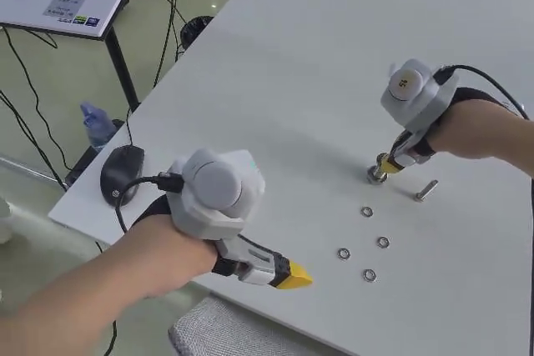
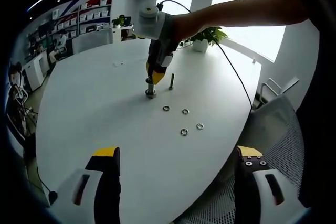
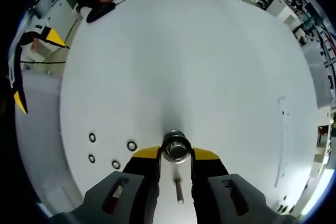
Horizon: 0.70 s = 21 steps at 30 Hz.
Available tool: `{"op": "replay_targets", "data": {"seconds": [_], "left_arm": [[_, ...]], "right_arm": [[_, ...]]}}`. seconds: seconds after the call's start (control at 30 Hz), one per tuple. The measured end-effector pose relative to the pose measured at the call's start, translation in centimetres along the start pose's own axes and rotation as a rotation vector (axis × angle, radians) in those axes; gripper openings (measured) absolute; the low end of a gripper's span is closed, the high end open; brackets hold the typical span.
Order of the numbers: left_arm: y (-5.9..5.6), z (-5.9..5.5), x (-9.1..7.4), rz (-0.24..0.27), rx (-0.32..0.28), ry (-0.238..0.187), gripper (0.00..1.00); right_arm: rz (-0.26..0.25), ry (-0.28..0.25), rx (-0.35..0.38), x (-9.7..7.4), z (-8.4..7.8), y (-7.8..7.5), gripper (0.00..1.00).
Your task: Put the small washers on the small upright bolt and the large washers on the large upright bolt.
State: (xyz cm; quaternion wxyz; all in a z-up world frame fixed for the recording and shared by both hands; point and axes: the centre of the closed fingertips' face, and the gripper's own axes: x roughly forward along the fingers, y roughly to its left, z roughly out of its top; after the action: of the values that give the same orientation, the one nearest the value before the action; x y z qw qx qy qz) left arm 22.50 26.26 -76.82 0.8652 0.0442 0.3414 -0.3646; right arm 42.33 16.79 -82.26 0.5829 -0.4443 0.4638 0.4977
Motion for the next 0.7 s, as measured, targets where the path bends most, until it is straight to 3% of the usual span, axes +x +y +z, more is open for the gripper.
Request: {"op": "replay_targets", "data": {"seconds": [0.1, 0.5, 0.7], "left_arm": [[0.2, 0.2, 0.0, 0.006, -0.001, -0.010, 0.90], [0.4, -0.9, -0.1, 0.005, -0.004, 0.007, 0.88], [0.6, -0.9, -0.3, 0.012, -0.011, -0.001, 0.87]], "right_arm": [[0.002, 0.004, -0.001, 0.3, 0.0, 0.1, 0.22], [0.010, 0.018, -0.017, 2.0, -0.2, 0.9, 0.22], [0.015, 0.020, -0.008, 2.6, -0.4, 1.0, 0.22]]}}
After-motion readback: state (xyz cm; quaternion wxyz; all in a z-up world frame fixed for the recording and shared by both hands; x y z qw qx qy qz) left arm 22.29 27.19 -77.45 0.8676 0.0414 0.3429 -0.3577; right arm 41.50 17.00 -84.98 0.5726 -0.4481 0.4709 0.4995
